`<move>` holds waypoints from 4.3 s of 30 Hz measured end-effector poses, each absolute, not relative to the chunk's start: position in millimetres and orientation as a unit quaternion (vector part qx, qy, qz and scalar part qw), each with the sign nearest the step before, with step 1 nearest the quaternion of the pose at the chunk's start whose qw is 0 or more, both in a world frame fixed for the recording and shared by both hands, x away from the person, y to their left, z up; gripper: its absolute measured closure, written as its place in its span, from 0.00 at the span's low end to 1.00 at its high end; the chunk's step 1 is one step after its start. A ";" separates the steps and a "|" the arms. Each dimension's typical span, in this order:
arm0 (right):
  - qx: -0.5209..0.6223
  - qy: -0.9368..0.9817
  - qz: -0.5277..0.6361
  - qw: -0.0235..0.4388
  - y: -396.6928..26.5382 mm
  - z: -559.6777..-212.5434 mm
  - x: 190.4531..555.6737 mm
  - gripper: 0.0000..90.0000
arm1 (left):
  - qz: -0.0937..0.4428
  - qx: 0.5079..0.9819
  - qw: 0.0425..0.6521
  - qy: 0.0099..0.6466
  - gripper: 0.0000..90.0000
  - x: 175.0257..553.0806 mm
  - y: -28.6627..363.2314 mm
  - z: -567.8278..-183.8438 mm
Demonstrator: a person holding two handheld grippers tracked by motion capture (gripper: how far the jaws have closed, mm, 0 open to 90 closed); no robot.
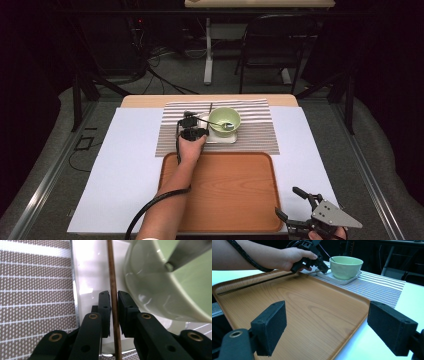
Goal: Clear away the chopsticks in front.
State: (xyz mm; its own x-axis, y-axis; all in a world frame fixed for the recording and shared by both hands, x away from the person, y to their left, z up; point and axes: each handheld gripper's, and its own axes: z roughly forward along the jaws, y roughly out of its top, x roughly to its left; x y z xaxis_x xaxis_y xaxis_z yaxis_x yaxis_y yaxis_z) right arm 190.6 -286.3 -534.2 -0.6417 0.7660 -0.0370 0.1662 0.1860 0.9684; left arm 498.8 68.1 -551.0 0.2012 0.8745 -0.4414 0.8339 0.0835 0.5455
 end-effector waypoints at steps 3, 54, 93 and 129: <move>0.324 0.720 0.550 0.273 -286.3 -534.2 190.6 0.17 | 0.020 0.668 0.384 0.637 0.94 499.1 70.2 -552.8; 0.324 0.720 0.549 0.274 -286.3 -534.2 190.8 0.17 | 0.052 0.592 0.450 0.667 0.95 462.5 116.6 -523.8; 0.323 0.721 0.546 0.280 -285.5 -533.9 190.4 0.17 | 0.103 0.602 0.438 0.660 0.95 305.7 178.8 -524.7; 0.324 0.720 0.546 0.282 -286.1 -533.8 190.4 0.17 | 0.091 0.626 0.382 0.674 0.95 249.2 167.1 -555.9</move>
